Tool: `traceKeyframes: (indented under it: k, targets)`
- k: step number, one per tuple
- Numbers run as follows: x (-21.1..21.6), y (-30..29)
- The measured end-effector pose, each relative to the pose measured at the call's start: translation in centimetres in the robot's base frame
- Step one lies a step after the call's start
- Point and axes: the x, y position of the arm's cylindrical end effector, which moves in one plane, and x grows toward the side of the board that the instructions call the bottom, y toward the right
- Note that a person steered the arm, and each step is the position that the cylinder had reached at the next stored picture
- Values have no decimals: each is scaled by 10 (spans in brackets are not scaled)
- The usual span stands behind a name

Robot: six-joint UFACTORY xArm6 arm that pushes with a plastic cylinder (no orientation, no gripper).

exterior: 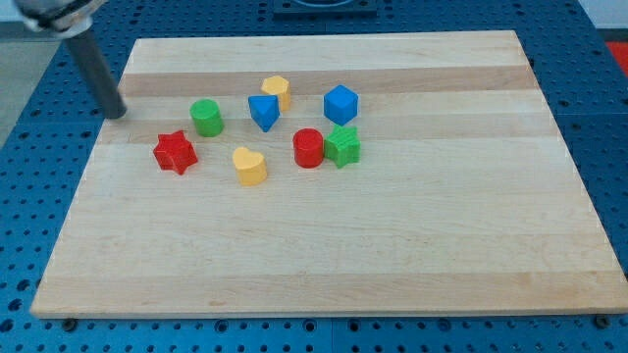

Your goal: Place the yellow heart diagonal to the red circle

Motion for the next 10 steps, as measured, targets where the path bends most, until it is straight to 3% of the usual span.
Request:
traceKeyframes:
  k: [2,3,4,9,10]
  targets:
    - [141,104]
    - [139,189]
    - [104,204]
    - [76,161]
    - [57,199]
